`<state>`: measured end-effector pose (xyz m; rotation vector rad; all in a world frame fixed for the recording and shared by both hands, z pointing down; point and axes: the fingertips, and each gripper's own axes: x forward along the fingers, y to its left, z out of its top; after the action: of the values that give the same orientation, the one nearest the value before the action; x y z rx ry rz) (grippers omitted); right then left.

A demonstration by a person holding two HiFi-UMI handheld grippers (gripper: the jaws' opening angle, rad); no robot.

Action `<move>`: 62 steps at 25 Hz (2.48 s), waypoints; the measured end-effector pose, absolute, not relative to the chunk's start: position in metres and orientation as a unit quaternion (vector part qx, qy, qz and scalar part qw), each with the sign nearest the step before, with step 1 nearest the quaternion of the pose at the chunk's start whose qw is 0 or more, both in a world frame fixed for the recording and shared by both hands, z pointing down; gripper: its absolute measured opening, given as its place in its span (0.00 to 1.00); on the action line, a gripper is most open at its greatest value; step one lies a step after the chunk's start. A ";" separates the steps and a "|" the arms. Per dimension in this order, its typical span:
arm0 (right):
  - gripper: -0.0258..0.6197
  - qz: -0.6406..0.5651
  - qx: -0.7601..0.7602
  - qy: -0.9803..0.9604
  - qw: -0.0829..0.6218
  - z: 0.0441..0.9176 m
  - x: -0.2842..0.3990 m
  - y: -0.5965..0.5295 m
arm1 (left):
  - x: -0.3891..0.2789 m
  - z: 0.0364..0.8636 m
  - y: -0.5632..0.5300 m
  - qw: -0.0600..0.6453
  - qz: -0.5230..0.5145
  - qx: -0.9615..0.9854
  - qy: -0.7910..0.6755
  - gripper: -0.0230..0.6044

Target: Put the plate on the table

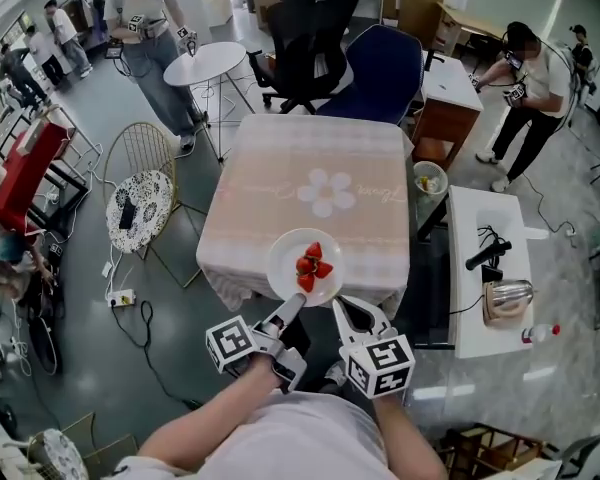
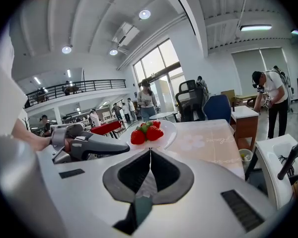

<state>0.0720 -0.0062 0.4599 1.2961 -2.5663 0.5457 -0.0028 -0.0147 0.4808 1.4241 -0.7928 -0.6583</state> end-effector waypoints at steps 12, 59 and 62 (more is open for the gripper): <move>0.05 0.191 0.414 -0.885 0.094 0.465 0.105 -0.034 | 0.039 0.486 -0.038 0.626 -0.284 0.624 -0.371 0.07; 0.05 0.262 0.485 -0.807 0.210 0.547 0.034 -0.261 | -0.031 0.625 -0.287 0.714 -0.181 0.590 -0.330 0.07; 0.05 0.270 0.487 -0.802 0.216 0.553 0.032 -0.265 | -0.034 0.634 -0.294 0.718 -0.175 0.586 -0.332 0.07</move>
<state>0.0321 -0.2655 0.5534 1.3493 -2.2241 0.7493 -0.0338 -0.2935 0.6336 1.2956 -0.7355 -0.3877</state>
